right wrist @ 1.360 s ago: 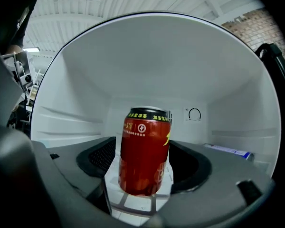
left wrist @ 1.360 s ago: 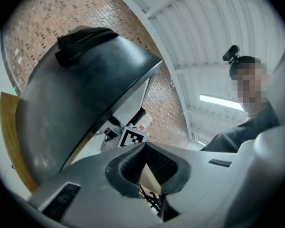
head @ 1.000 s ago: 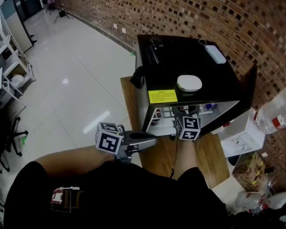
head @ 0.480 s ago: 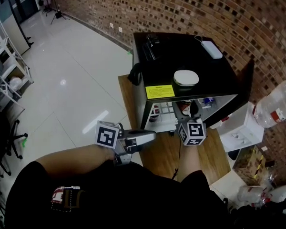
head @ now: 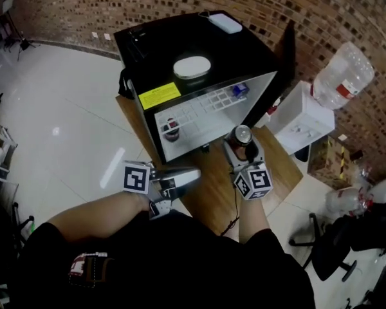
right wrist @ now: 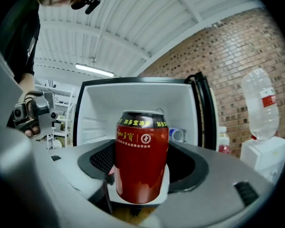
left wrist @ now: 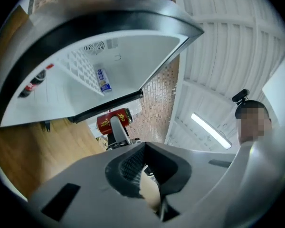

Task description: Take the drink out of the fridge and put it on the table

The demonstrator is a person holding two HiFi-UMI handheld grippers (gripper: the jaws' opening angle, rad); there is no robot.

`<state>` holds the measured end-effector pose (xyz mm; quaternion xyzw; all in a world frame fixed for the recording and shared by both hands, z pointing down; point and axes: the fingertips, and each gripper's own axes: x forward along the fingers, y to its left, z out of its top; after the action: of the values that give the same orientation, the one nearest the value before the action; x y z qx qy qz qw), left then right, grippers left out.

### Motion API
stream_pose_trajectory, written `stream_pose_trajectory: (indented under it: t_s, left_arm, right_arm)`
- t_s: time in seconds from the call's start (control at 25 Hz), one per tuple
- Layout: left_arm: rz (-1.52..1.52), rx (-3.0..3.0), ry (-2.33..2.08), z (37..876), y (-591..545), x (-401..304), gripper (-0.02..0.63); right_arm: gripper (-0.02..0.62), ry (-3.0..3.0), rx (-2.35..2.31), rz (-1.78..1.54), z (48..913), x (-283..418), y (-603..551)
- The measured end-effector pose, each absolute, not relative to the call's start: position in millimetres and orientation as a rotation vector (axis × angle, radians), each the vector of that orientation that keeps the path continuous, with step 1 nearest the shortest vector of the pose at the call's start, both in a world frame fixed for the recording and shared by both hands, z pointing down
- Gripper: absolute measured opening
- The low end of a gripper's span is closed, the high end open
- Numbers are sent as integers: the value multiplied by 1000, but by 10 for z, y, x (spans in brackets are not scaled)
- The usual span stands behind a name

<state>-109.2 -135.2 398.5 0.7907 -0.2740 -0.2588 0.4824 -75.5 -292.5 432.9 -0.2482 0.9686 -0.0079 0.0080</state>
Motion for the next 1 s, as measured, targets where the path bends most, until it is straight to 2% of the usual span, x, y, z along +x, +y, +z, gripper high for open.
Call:
stream_pose_trajectory:
  t_s: [0.28,0.48,0.68,1.0]
  left_arm:
    - [-469,1924,-580,4619,-1522,-429,-8]
    - [-256,2097,-684,5188,-1714,-96,-8]
    - [-31,2284,-802,5700,-1928,92,-8]
    - [343,2458,-767,6442,-1943,351,-8]
  right_arm:
    - [316,3023,-1037,-153,5184,247,-2841]
    - [316,3038,-1134,-242,5842,713,-2852]
    - [316,3044,-1167,-293,6301,912,-2913]
    - [316,3080,-1111,-230,6700,810,-3077]
